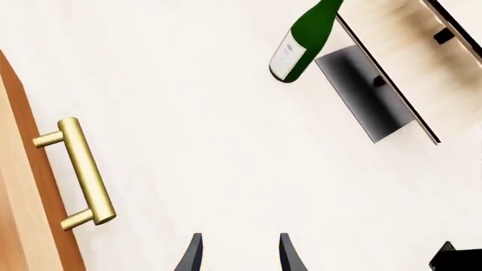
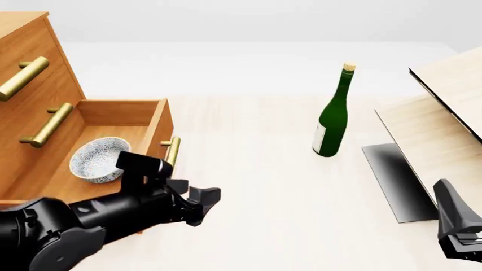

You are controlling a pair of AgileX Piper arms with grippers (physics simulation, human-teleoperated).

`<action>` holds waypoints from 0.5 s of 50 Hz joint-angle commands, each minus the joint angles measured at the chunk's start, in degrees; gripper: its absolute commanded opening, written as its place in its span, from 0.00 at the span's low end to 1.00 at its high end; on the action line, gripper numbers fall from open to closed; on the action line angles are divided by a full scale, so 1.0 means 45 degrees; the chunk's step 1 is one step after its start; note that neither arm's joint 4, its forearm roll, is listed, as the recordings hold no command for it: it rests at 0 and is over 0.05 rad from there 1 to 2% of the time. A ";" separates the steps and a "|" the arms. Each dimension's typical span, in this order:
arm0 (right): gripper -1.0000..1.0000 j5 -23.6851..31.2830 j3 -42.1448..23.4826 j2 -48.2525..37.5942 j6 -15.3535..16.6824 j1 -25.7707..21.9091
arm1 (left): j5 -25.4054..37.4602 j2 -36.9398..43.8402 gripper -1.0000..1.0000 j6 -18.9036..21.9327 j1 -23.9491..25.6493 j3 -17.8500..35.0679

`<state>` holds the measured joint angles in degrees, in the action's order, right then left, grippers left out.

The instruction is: Put the bowl in the bottom drawer of the cabinet and close it.

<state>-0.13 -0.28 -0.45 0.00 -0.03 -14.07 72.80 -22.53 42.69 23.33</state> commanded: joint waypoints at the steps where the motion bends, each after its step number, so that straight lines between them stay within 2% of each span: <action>1: 1.00 0.0004 0.0007 0.0011 0.0001 0.0004 | -0.0716 0.0369 1.00 -0.1124 -0.0330 -0.0341; 8: 1.00 0.0003 0.0007 0.0012 0.0002 -0.0001 | -0.1287 0.0921 1.00 -0.1792 -0.0657 -0.0624; 10: 1.00 0.0003 0.0007 0.0012 0.0001 0.0001 | -0.1296 0.1013 1.00 -0.1636 -0.0896 -0.0607; 11: 1.00 0.0003 0.0007 0.0013 0.0000 0.0002 | -0.1489 0.1167 1.00 -0.1978 -0.0843 -0.0696; 12: 1.00 0.0003 0.0007 0.0012 -0.0001 0.0000 | -0.1463 0.1199 1.00 -0.1764 -0.0961 -0.0646; 14: 1.00 0.0004 0.0007 0.0012 0.0000 0.0005 | -0.1677 0.1556 1.00 -0.2025 -0.1047 -0.0704; 25: 1.00 0.0004 0.0007 0.0011 -0.0001 0.0002 | -0.2072 0.2262 1.00 -0.2234 -0.1665 -0.0720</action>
<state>-0.13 -0.28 -0.45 0.00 -0.02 -21.51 81.09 -30.35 37.64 20.45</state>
